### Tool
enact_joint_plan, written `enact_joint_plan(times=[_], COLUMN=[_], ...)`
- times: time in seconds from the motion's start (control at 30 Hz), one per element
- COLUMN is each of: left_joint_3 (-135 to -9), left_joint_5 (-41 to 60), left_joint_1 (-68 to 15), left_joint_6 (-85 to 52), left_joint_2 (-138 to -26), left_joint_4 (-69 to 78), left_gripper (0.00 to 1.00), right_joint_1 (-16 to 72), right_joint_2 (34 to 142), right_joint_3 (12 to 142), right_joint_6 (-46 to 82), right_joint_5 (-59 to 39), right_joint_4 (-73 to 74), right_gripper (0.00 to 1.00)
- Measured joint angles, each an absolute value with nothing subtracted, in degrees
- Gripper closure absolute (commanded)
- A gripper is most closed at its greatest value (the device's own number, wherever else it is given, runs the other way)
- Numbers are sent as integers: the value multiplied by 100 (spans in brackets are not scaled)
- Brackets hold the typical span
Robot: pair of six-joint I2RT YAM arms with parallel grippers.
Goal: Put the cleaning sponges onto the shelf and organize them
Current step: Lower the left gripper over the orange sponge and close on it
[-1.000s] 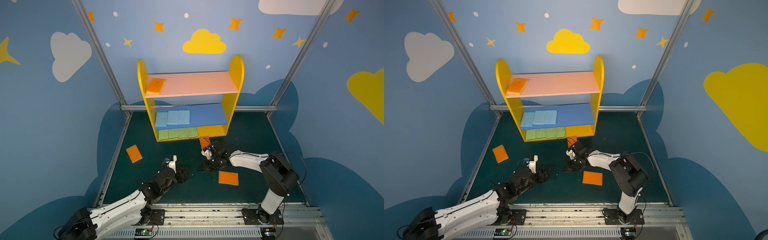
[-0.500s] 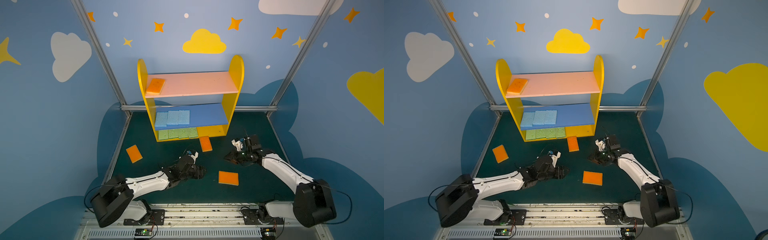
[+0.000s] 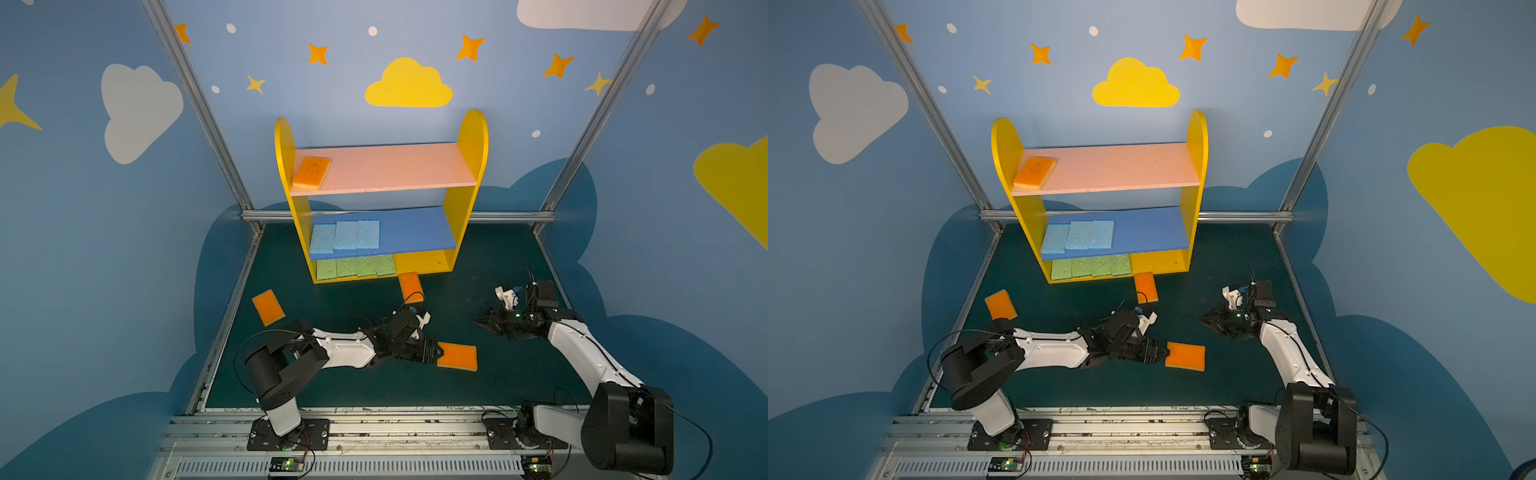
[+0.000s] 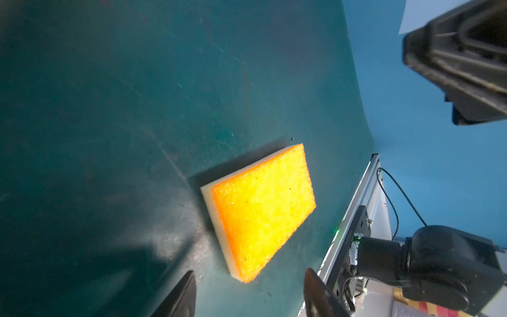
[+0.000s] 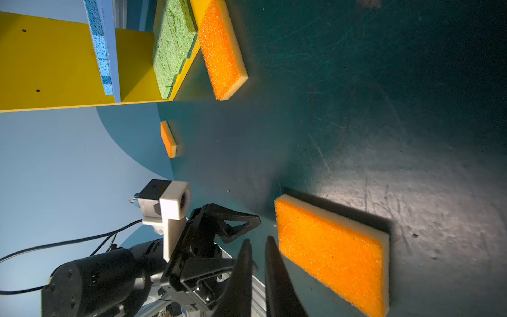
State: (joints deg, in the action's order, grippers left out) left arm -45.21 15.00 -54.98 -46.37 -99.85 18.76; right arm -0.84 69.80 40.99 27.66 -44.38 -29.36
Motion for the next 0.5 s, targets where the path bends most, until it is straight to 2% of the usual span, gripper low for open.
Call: enact_joint_plan(times=[0.23,0.5], left_joint_3=[-4530,-4764], left_joint_5=[1225,941], left_joint_1=[-5645,-5669], left_joint_6=[-4849,-4995], left_joint_2=[-10162,-10512], left_joint_4=[1986,2088], left_gripper=[42,49], right_joint_1=[-235,-325], right_joint_2=[7006,7048], right_joint_3=[4012,3946], right_joint_6=[2650,2589], right_joint_5=[-4591,-4705], right_joint_4=[-2895,-2880], right_gripper=[88,88])
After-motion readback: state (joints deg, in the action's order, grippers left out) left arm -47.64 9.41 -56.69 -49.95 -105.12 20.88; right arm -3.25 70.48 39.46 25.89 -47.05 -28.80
